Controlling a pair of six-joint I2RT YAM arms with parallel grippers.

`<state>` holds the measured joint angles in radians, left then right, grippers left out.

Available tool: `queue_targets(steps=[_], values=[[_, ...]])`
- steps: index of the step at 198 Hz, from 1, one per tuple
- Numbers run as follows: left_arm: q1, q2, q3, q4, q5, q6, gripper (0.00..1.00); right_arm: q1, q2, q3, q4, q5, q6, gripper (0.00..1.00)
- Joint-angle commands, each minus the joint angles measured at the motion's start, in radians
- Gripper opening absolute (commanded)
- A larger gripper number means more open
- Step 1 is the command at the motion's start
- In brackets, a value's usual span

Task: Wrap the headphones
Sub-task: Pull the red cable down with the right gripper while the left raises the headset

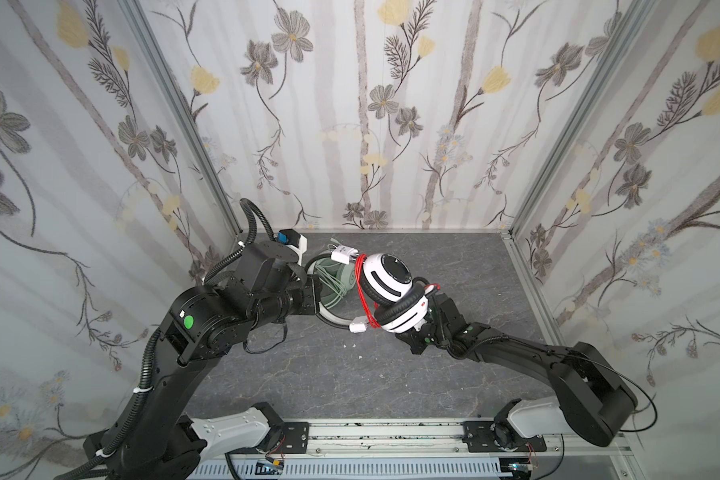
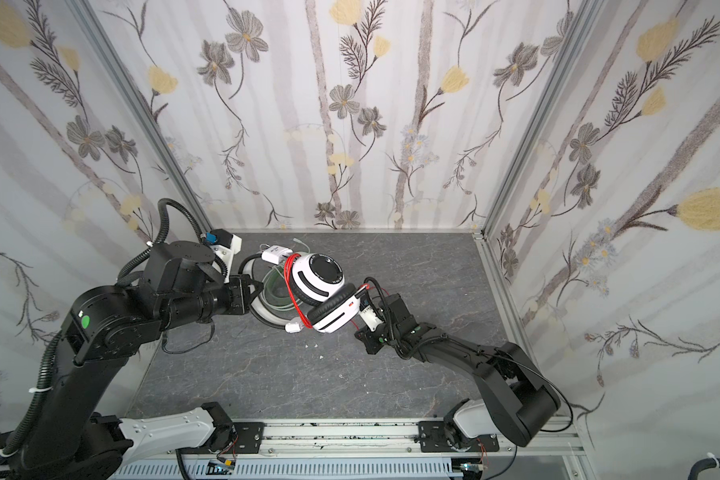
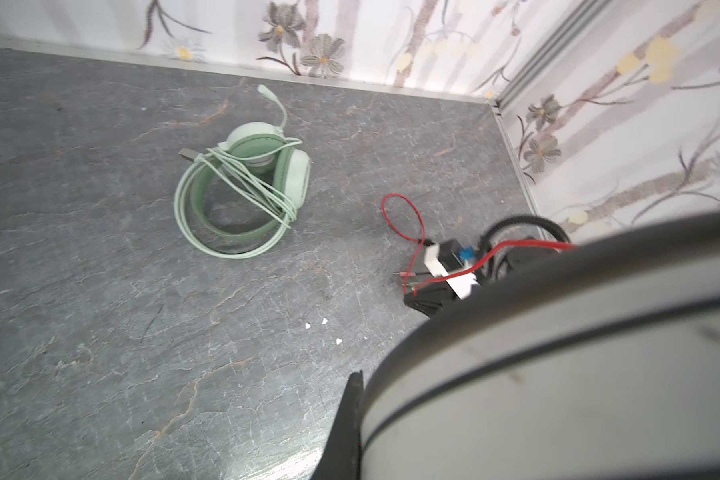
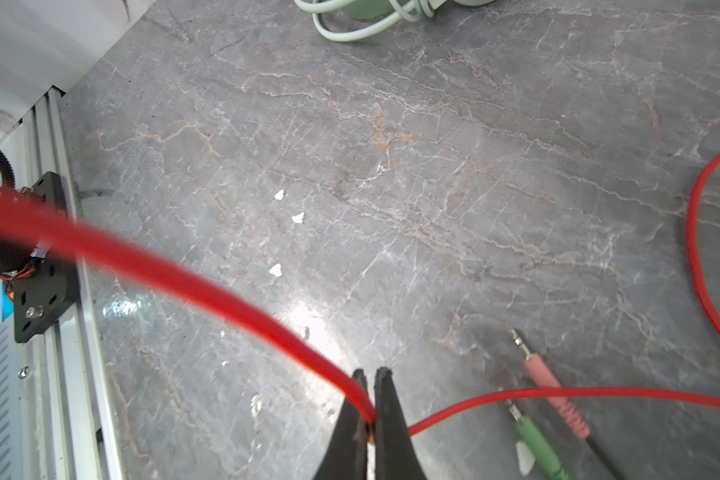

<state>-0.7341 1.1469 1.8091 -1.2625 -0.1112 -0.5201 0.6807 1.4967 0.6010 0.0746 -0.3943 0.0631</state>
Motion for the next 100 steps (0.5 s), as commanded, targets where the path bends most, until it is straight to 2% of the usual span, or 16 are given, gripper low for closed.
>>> queue_targets(steps=[1, 42, 100], values=[[0.058, 0.024, 0.012, 0.033, -0.039, -0.053, 0.00, 0.065, -0.104, -0.046, -0.034, 0.086, 0.084, 0.00], [0.154, 0.108, 0.021, 0.034, -0.044, -0.089, 0.00, 0.291, -0.269, -0.059, -0.198, 0.260, 0.182, 0.00], [0.205, 0.138, -0.087, 0.089, -0.114, -0.084, 0.00, 0.561, -0.482, -0.016, -0.452, 0.471, 0.326, 0.00]])
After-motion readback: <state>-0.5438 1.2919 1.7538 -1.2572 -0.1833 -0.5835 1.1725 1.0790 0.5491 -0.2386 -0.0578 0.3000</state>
